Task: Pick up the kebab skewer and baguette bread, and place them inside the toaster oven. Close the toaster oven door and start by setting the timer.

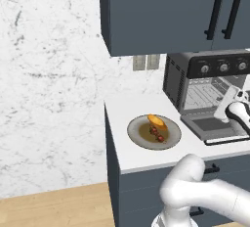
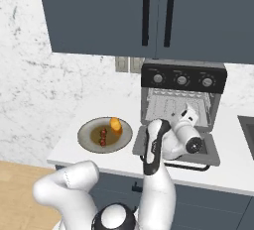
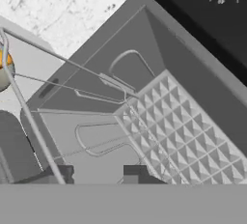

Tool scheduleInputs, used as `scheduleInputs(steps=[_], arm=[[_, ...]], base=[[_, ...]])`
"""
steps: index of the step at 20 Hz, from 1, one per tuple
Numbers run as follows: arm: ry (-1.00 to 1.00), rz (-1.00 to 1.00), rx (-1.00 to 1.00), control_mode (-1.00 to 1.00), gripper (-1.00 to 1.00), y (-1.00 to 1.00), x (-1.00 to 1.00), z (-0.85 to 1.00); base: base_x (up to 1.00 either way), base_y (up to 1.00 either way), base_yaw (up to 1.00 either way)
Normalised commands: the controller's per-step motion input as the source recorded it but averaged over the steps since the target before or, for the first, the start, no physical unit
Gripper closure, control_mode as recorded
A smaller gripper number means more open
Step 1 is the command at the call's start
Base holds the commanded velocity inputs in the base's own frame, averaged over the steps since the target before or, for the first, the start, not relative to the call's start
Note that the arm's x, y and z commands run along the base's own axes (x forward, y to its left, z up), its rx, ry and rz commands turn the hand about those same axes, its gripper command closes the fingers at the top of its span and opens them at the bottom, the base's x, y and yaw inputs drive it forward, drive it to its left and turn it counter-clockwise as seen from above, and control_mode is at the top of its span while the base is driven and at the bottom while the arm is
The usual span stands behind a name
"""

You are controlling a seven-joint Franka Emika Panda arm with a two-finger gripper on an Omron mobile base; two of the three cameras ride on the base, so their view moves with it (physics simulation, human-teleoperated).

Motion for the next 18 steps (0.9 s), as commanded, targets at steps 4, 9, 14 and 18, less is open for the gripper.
scheduleInputs(steps=[4,9,14,18], arm=[[0.03,-0.02,0.01,-1.0,1.0,-0.1,-0.92,0.48],[0.07,-0.01,0.0,-1.0,1.0,-0.14,-0.96,0.66],[0.16,0.0,0.0,-1.0,1.0,-0.05,-0.96,1.0],[0.23,0.0,0.0,-1.0,1.0,0.08,-0.88,1.0]], base=[[0.0,0.0,0.0],[0.0,0.0,0.0],[0.0,0.0,0.0],[0.0,0.0,0.0]])
